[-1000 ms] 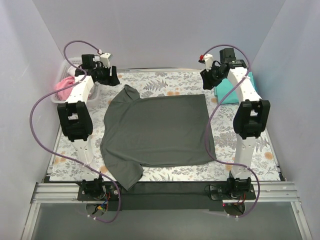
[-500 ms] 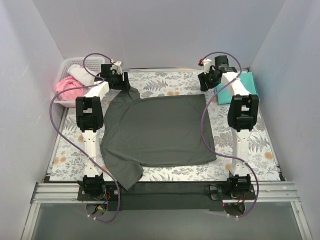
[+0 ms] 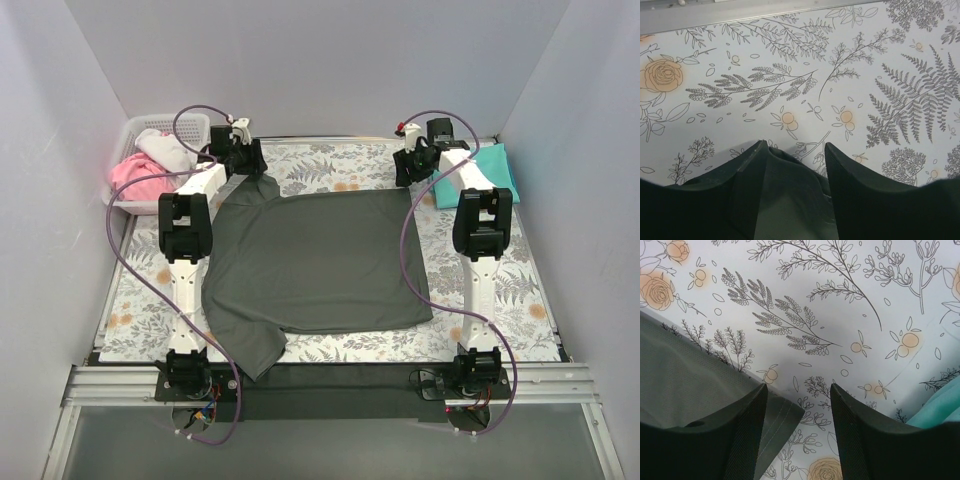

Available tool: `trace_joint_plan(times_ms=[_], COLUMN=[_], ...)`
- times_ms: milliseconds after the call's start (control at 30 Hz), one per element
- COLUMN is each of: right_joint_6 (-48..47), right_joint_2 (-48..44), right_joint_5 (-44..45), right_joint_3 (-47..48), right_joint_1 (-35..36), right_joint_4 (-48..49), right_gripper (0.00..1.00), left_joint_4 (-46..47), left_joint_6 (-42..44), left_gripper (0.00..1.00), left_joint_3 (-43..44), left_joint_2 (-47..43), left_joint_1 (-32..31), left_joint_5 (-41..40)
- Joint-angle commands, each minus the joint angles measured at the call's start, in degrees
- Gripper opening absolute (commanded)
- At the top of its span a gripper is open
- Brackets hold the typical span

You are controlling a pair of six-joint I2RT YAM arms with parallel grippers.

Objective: Fold and stack the t-shirts
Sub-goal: Flatten the tshirt out, then fold the tshirt

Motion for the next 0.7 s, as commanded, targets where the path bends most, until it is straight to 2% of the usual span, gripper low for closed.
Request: trace_joint_plan(times_ms=[0, 233, 433, 567, 667], right_joint_6=[1.39, 2.53, 3.14, 3.15, 2.71], right_joint_2=[-0.67, -1.99, -2.17, -1.38, -0.94], right_joint_5=[-2.97, -5.60, -7.89, -7.19, -7.37], right_joint_3=[0.30, -0.49, -1.72, -2.77, -3.74], right_joint_1=[-0.91, -2.23, -2.58, -2.58, -2.58], right_joint_4=[2.22, 2.31, 2.31, 2.31, 2.22], right_gripper=[0.51, 0.52, 0.52, 0.51, 0.46], left_joint_4=[2.93, 4.78, 0.12, -0.49, -1.81], left_joint_6=[-1.85, -1.85, 1.14, 2.37, 3.51], left_gripper=[0.47, 0.51, 0.52, 0.52, 0.52], left_joint_3=[1.71, -5.84, -11.46, -15.78, -16.92], left_joint_2=[-3.54, -12.42, -15.51, -17.53, -16.84], left_joint_1=[0.32, 3.04, 5.42, 5.77, 5.77], left_joint_5=[-1.82, -0.41, -0.94, -1.55, -2.34])
